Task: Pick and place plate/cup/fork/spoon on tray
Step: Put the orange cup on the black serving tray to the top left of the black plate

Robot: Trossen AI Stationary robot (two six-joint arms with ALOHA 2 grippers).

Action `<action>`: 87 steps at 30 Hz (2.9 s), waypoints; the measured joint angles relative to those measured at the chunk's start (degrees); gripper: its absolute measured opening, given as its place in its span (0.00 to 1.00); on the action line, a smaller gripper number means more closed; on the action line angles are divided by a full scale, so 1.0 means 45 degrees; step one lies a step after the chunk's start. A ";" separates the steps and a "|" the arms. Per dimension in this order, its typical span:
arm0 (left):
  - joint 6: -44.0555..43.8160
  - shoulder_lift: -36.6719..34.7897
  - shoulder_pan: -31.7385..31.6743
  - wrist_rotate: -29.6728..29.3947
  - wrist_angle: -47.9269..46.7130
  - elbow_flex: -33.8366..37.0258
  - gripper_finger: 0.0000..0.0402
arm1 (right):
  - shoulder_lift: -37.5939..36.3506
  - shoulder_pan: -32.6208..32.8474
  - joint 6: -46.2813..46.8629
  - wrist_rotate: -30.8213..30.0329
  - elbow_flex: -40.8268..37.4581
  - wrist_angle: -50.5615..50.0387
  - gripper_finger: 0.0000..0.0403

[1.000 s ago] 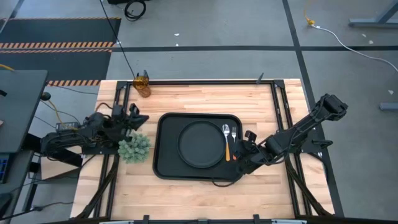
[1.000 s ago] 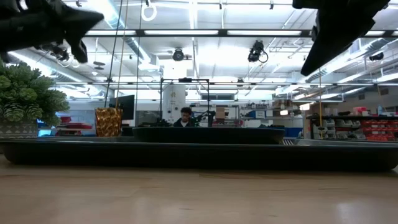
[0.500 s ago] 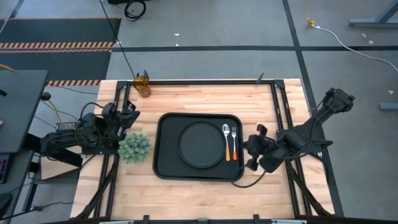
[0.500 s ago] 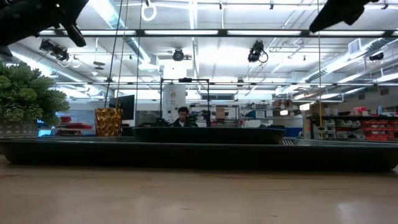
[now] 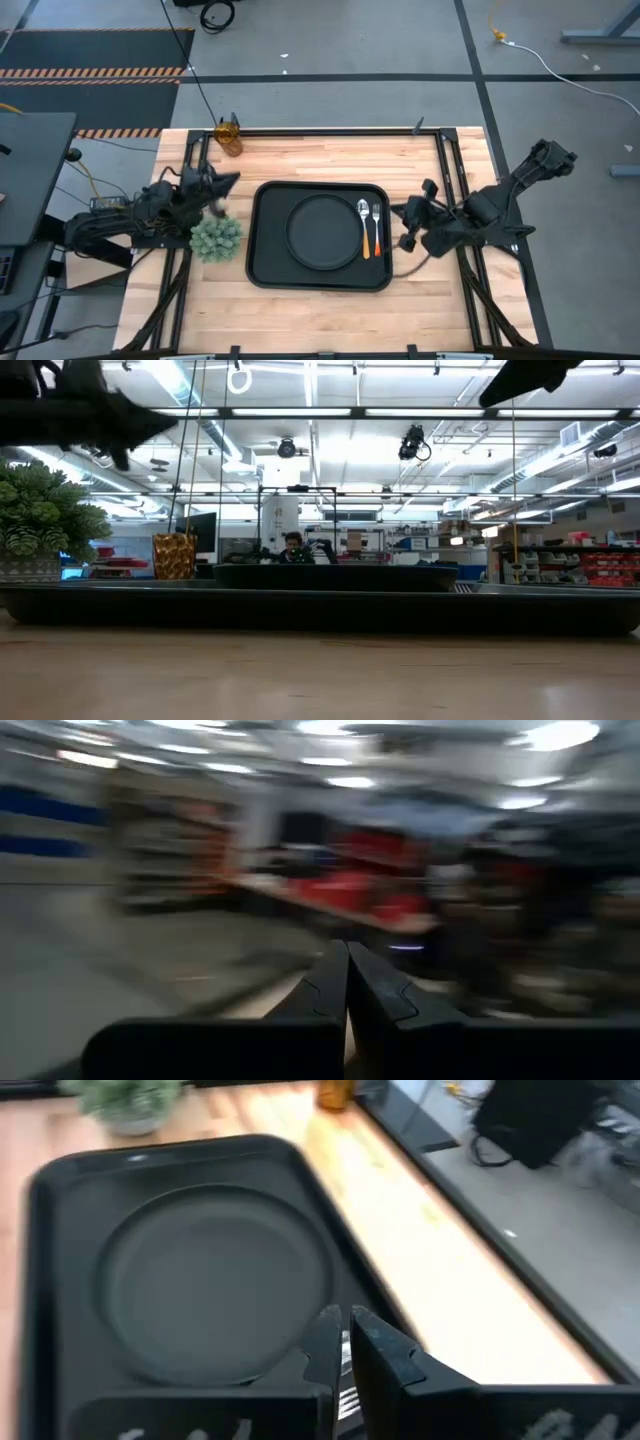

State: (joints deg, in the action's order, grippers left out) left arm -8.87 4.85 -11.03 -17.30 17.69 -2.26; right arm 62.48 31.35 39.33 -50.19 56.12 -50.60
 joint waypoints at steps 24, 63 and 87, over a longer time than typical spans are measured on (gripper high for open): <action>-0.1167 1.2038 -0.8113 0.0109 -0.9059 -0.9010 0.13 | -0.0122 -0.2345 -0.2041 0.0417 0.0000 0.0422 0.08; -0.1247 1.9010 -0.9306 -0.0140 -1.3300 -1.3995 0.50 | -0.0112 -0.2340 -0.0410 0.1768 -0.2030 0.0487 0.08; -0.0203 2.0669 -0.7466 0.0148 -1.4421 -1.3989 0.14 | -0.0112 -0.2331 -0.0446 0.2356 -0.2030 0.0405 0.08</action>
State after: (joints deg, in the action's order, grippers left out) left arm -9.78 97.86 -44.63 -16.64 -47.20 -65.21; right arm 61.98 20.86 37.32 -39.59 46.98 -48.77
